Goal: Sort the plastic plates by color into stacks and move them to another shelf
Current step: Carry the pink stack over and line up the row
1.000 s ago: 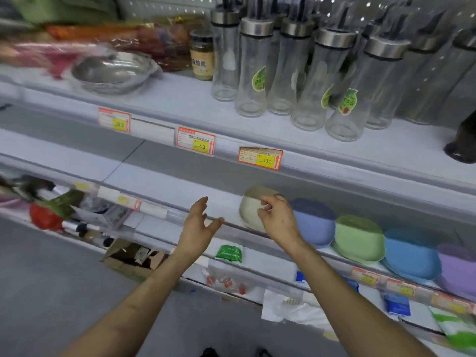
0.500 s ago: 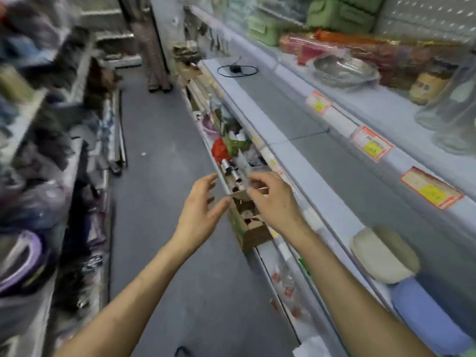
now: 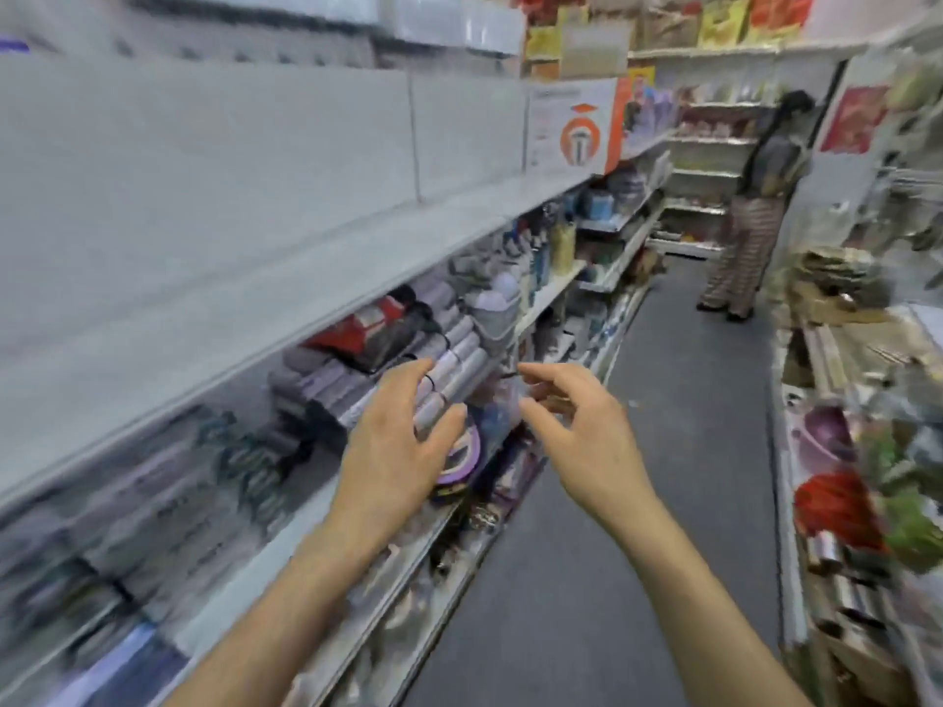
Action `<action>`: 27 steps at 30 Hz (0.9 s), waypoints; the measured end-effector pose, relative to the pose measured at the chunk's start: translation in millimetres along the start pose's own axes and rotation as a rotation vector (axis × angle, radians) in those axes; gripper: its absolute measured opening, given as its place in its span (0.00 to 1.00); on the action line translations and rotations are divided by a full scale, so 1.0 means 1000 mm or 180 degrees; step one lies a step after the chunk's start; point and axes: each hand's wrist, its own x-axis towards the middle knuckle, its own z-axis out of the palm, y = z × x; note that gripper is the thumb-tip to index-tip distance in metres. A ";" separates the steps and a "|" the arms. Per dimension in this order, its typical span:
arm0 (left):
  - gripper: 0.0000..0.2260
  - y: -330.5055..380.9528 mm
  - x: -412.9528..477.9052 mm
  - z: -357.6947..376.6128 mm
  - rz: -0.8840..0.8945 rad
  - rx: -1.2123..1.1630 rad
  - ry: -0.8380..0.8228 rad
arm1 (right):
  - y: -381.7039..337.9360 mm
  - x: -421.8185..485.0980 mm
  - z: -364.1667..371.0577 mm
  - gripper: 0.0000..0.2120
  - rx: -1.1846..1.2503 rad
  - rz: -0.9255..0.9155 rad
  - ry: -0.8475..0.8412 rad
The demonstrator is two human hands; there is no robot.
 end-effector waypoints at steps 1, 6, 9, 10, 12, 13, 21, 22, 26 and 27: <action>0.24 -0.012 0.003 -0.027 -0.0032 0.0128 0.0191 | -0.014 0.009 0.024 0.15 0.0141 -0.0121 -0.0103; 0.21 -0.049 -0.011 -0.148 -0.0346 0.0683 0.0964 | -0.090 0.044 0.128 0.15 0.0648 -0.0757 -0.0684; 0.20 -0.064 -0.029 -0.202 -0.0586 0.0938 0.1376 | -0.132 0.056 0.179 0.15 0.0937 -0.1065 -0.0980; 0.20 -0.068 -0.036 -0.217 -0.0694 0.1049 0.1515 | -0.143 0.058 0.194 0.15 0.1022 -0.1141 -0.1089; 0.20 -0.076 -0.051 -0.241 -0.0926 0.1233 0.1783 | -0.163 0.061 0.224 0.15 0.1189 -0.1287 -0.1362; 0.20 -0.080 -0.058 -0.251 -0.1040 0.1319 0.1897 | -0.170 0.061 0.238 0.15 0.1252 -0.1356 -0.1494; 0.20 -0.090 -0.127 -0.306 -0.1875 0.2008 0.2583 | -0.225 0.045 0.325 0.15 0.1771 -0.1818 -0.2419; 0.21 -0.091 -0.135 -0.312 -0.1937 0.2079 0.2638 | -0.230 0.043 0.332 0.16 0.1786 -0.1877 -0.2509; 0.24 -0.103 -0.162 -0.336 -0.2300 0.2182 0.2621 | -0.250 0.030 0.362 0.17 0.1791 -0.1955 -0.2770; 0.25 -0.107 -0.166 -0.343 -0.2391 0.2179 0.2567 | -0.256 0.028 0.370 0.18 0.1762 -0.1977 -0.2821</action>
